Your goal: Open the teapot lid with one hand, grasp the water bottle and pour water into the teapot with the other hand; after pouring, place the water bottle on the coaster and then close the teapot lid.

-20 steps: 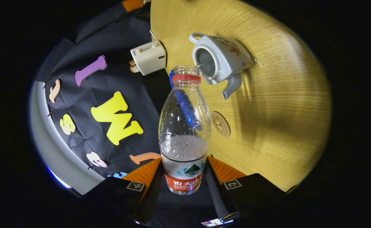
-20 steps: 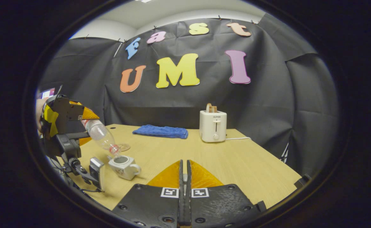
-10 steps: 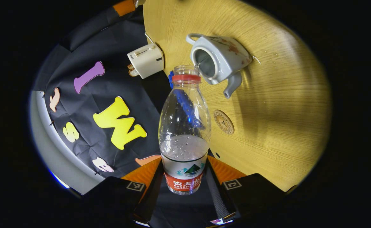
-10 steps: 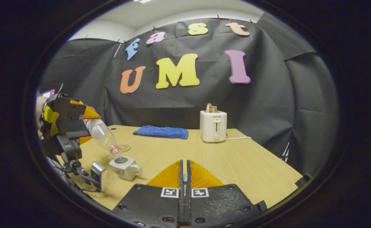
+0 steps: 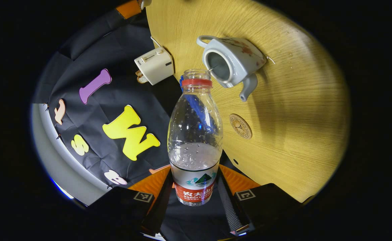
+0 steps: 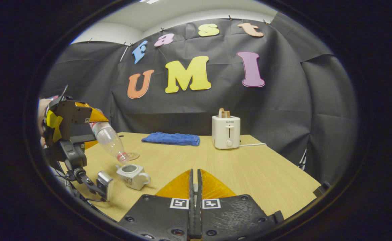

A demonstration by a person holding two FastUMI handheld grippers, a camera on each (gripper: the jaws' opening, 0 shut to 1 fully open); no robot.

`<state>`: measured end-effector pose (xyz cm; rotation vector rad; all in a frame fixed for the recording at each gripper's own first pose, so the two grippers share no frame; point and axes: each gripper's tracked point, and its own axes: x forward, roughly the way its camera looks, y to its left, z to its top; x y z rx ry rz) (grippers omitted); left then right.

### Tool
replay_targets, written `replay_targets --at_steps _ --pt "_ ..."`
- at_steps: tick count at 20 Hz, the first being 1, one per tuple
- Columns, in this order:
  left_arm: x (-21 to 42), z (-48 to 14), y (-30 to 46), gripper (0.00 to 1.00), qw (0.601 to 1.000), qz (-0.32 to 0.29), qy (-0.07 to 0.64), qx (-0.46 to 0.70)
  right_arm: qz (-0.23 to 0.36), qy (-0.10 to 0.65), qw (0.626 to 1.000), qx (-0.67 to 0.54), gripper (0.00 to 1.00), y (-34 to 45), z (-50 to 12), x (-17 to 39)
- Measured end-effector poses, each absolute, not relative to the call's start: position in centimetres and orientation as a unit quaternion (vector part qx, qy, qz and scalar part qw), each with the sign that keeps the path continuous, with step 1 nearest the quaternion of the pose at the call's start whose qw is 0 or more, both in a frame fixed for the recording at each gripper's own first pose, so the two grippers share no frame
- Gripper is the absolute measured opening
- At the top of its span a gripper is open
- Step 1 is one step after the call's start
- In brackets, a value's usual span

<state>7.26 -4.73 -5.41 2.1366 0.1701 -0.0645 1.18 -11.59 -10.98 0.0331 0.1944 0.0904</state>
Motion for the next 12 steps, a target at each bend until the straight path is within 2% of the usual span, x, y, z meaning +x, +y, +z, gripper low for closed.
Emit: replay_targets --at_steps 8,12 --pt "7.41 -5.30 -4.65 0.74 0.484 -0.025 0.063 0.873 0.047 0.097 0.994 0.015 0.00 -11.34 -10.94 1.22" --pt "7.67 -5.76 -4.20 0.74 0.518 -0.021 0.051 0.853 0.048 0.098 0.994 0.015 0.00 -11.11 -10.80 1.08"
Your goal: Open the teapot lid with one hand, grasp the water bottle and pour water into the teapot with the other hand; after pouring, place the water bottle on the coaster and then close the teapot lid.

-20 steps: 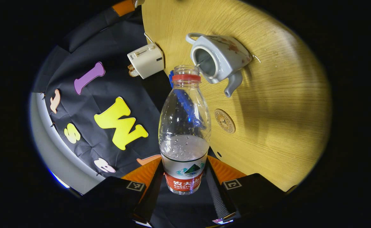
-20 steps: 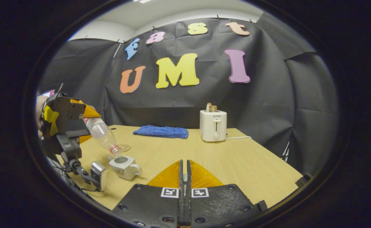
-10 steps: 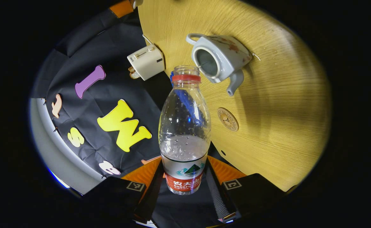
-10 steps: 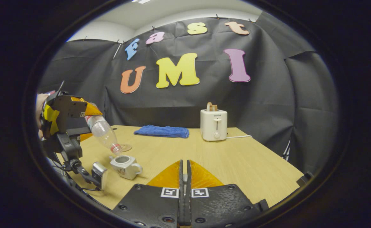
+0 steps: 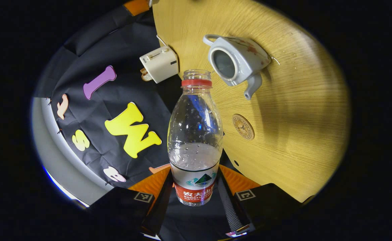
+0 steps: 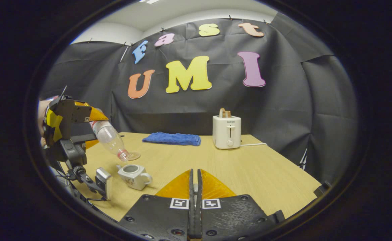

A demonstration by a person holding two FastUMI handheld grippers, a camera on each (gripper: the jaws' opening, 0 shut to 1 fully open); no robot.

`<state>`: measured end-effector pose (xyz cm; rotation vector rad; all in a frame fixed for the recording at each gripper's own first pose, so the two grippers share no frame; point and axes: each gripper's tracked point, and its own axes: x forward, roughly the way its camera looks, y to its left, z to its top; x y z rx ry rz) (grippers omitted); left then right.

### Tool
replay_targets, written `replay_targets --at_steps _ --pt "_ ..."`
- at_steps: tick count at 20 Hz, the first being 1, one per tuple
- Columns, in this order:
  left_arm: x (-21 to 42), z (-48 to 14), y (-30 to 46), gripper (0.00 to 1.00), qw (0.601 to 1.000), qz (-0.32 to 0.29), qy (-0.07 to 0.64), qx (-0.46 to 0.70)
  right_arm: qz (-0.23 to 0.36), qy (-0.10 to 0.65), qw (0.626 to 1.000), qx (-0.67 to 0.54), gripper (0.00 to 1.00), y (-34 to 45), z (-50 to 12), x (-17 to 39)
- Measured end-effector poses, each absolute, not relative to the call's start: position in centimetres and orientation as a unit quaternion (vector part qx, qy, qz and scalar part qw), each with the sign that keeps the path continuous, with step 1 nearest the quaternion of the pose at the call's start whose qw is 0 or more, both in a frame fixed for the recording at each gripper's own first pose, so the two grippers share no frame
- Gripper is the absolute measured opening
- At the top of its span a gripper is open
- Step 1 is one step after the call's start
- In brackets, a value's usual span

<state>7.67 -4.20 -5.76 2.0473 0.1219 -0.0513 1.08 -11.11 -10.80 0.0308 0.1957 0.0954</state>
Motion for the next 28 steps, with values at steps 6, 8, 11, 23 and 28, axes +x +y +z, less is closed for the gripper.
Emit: replay_targets --at_steps 6,8,11,23,28 --pt "7.0 -8.2 -1.9 0.74 0.670 -0.040 0.073 0.738 0.048 0.091 0.995 0.011 0.00 -10.4 -9.7 0.9" --pt "6.4 -9.0 -1.3 0.74 0.735 -0.045 0.084 0.671 0.046 0.087 0.995 0.010 0.00 -10.2 -9.2 0.7" --pt "6.0 -8.6 0.6 0.74 0.827 -0.028 0.098 0.553 0.048 0.086 0.995 0.014 0.00 -9.6 -8.9 0.7" --pt "9.7 -7.5 0.4 0.75 0.991 -0.058 0.120 0.033 0.063 0.093 0.993 0.026 0.00 -7.6 -8.4 0.9" --pt "14.5 -6.5 1.1 0.75 0.994 -0.057 0.083 -0.037 0.057 0.099 0.993 0.023 0.00 -7.9 -8.8 1.3"
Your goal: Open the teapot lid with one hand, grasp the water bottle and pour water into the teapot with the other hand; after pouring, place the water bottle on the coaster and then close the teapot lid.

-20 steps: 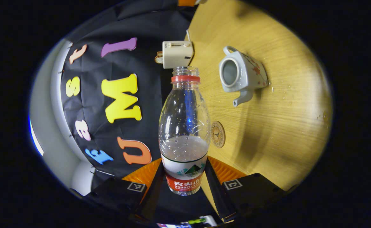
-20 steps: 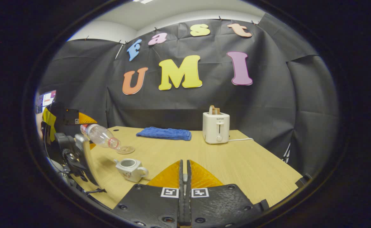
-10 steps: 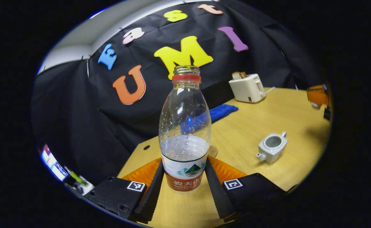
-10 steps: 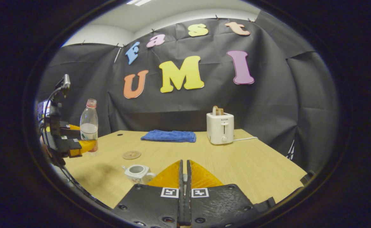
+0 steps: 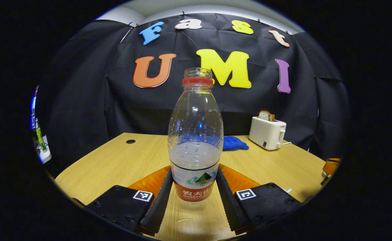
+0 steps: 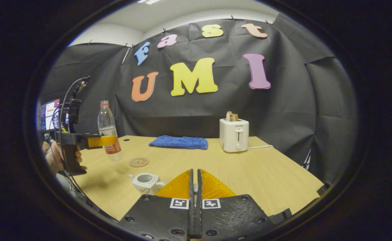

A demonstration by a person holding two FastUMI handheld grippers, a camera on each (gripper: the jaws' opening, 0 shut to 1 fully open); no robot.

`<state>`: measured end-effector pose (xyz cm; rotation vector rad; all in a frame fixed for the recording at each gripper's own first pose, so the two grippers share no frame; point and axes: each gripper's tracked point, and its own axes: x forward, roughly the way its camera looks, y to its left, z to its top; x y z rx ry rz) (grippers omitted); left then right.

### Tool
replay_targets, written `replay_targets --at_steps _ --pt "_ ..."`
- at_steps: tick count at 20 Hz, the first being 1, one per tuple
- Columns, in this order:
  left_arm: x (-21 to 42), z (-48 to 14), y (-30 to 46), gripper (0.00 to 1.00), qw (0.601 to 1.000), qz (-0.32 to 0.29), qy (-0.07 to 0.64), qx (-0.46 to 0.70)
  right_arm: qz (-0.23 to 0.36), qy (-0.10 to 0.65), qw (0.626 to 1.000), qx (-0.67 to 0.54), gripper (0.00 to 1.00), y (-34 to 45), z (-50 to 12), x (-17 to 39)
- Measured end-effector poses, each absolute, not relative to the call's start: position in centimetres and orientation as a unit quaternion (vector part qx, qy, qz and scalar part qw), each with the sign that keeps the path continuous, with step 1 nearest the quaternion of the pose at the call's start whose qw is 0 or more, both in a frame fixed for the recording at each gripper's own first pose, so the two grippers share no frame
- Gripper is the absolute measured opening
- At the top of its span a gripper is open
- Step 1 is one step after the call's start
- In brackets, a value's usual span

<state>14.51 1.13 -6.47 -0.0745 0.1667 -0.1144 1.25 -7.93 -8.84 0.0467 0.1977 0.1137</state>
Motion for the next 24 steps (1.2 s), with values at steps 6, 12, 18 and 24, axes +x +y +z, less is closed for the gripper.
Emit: replay_targets --at_steps 6,12,18,24 --pt "20.0 -8.5 1.3 0.76 0.993 -0.050 0.095 -0.049 0.051 0.108 0.993 0.017 0.00 -8.5 -9.6 2.1" --pt "22.6 -11.0 -0.6 0.77 0.990 -0.061 0.118 -0.041 0.049 0.121 0.991 0.013 0.00 -8.5 -10.5 2.8" --pt "23.0 -11.8 -0.9 0.80 0.989 -0.069 0.123 -0.045 0.051 0.129 0.990 0.016 0.00 -8.4 -11.1 3.3" --pt "22.5 -12.4 -1.2 0.99 0.987 -0.076 0.138 -0.036 0.054 0.127 0.990 0.012 0.00 -7.9 -10.9 3.0"
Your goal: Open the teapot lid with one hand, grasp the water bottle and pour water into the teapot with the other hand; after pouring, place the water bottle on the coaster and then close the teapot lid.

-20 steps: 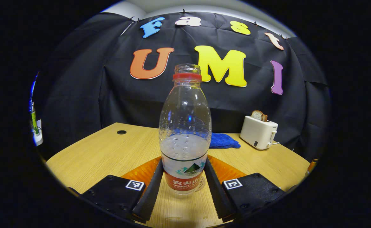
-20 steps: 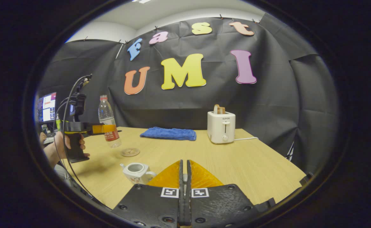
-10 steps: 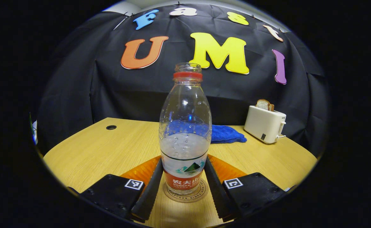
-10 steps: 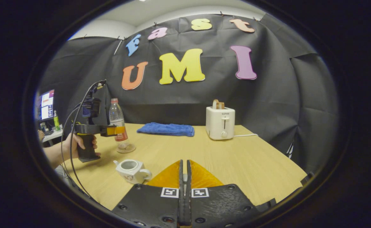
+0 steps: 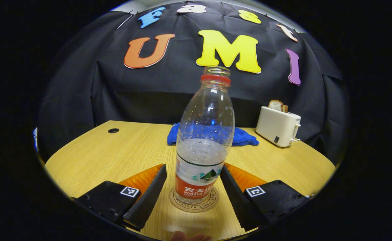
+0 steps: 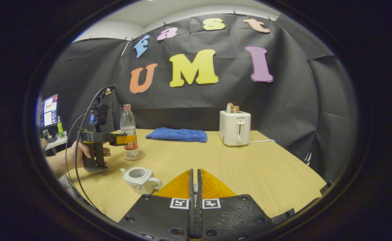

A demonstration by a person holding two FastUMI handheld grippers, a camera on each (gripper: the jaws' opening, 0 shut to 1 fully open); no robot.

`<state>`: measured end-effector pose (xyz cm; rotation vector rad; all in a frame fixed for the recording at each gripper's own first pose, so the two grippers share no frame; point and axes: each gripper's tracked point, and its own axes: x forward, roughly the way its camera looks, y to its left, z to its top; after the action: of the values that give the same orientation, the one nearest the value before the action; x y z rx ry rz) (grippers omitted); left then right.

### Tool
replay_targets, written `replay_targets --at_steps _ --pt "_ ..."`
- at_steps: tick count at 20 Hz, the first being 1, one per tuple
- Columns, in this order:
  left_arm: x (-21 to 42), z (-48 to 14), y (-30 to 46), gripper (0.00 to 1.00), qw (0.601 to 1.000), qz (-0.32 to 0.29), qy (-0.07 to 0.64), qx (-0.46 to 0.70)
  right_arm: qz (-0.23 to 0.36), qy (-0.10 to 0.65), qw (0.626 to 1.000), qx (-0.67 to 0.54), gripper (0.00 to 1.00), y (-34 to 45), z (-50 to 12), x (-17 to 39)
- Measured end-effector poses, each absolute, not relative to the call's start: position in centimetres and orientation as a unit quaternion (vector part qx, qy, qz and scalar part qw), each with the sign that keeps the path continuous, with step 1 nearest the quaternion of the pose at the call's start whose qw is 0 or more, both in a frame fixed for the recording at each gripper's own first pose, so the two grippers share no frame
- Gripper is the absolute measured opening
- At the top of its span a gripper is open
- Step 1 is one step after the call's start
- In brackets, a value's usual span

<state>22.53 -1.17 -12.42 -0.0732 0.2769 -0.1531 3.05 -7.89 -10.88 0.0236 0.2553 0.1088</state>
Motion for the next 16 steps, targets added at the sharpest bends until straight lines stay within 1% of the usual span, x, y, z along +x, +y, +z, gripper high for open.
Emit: replay_targets --at_steps 3,7,11,13,16 --pt "22.1 -12.2 -1.1 0.99 0.987 -0.080 0.136 -0.038 0.055 0.127 0.990 0.011 0.00 -7.9 -10.9 2.8" --pt "20.5 -12.8 -0.9 0.99 0.984 -0.081 0.154 -0.038 0.059 0.126 0.990 0.010 0.00 -7.3 -10.7 2.5" --pt "16.6 -13.4 0.7 0.99 0.980 -0.077 0.177 -0.039 0.070 0.122 0.990 0.003 0.00 -6.2 -10.3 2.4" --pt "14.1 -12.2 2.2 1.00 0.982 -0.065 0.168 -0.048 0.078 0.118 0.990 -0.001 0.00 -5.3 -9.9 2.6" --pt "10.6 -9.4 5.0 0.99 0.991 -0.037 0.124 -0.025 0.093 0.113 0.989 -0.011 0.00 -3.7 -9.6 3.7"
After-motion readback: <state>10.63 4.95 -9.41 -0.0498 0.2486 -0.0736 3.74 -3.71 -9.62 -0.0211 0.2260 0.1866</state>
